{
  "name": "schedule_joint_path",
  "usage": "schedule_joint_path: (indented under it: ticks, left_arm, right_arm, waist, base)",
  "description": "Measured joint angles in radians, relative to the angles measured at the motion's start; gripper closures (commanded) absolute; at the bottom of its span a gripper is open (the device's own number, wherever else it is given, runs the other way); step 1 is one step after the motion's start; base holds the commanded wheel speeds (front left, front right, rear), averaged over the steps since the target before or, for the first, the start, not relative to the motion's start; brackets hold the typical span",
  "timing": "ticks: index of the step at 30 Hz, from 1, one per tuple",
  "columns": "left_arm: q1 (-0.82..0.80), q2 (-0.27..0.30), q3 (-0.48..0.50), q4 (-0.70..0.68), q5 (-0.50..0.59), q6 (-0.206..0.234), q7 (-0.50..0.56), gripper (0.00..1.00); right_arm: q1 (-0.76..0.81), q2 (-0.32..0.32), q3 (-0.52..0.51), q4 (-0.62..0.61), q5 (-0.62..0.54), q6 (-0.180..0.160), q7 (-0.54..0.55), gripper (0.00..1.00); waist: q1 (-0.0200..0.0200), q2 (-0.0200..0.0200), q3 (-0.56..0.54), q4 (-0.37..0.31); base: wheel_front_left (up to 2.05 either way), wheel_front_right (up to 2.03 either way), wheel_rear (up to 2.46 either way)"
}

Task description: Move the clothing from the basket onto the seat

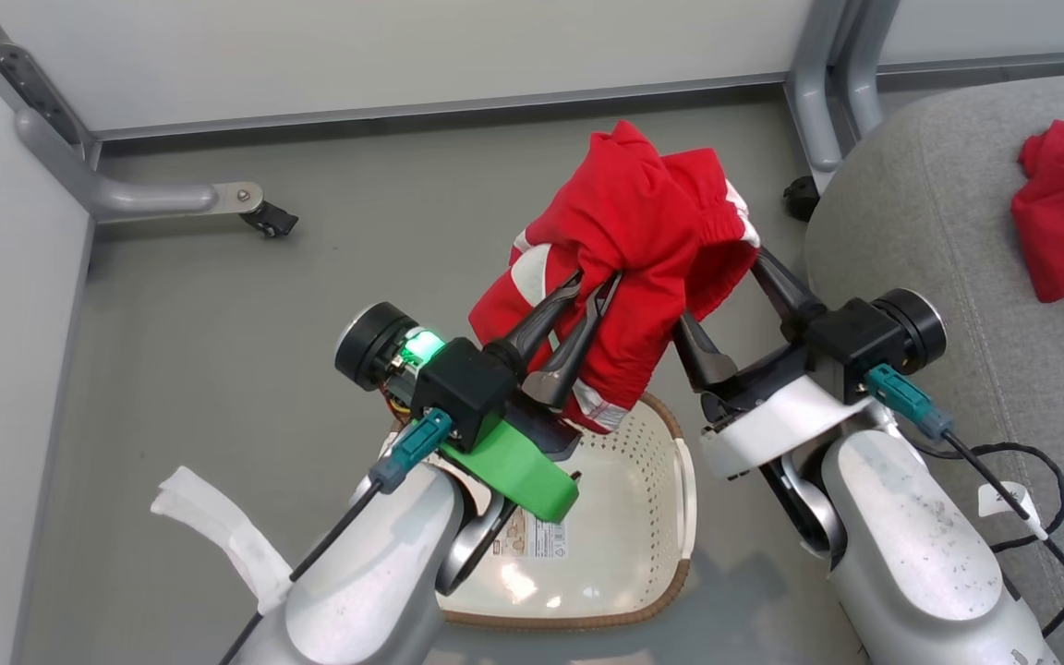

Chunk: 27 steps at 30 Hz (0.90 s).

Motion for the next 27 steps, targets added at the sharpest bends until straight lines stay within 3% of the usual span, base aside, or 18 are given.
schedule_joint_path:
  ticks: [1,17,19,20,27]
  left_arm:
    - [0.000,0.000,-0.002,0.000,-0.002,0.000,0.000,1.00]
    - [-0.004,0.000,-0.004,0.009,-0.008,0.000,0.000,1.00]
    - [-0.005,0.000,0.000,0.011,-0.008,0.000,0.000,0.55]
    - [-0.006,0.000,0.002,0.012,-0.007,0.000,0.000,0.00]
    - [-0.009,0.000,0.014,0.012,0.003,0.000,0.000,0.00]
  right_arm:
    - [-0.001,0.000,0.002,0.004,0.003,0.000,0.000,1.00]
    - [0.015,0.003,-0.006,0.003,0.026,0.000,0.000,1.00]
    - [0.015,0.004,-0.011,0.001,0.027,0.000,0.000,1.00]
    - [0.014,0.005,-0.014,0.000,0.027,0.000,0.000,1.00]
    - [0.014,0.007,-0.023,-0.002,0.027,0.000,0.000,1.00]
  waist:
    - [0.0000,0.0000,0.001,0.003]
    - [0.0000,0.0000,0.009,0.004]
    - [0.0000,0.0000,0.011,0.005]
    - [0.0000,0.0000,0.013,0.005]
    - [0.0000,0.0000,0.018,0.010]
  base:
    - [0.00,0.00,0.00]
    - [0.00,0.00,0.00]
    - [0.00,0.00,0.00]
    - [0.00,0.00,0.00]
    - [0.00,0.00,0.00]
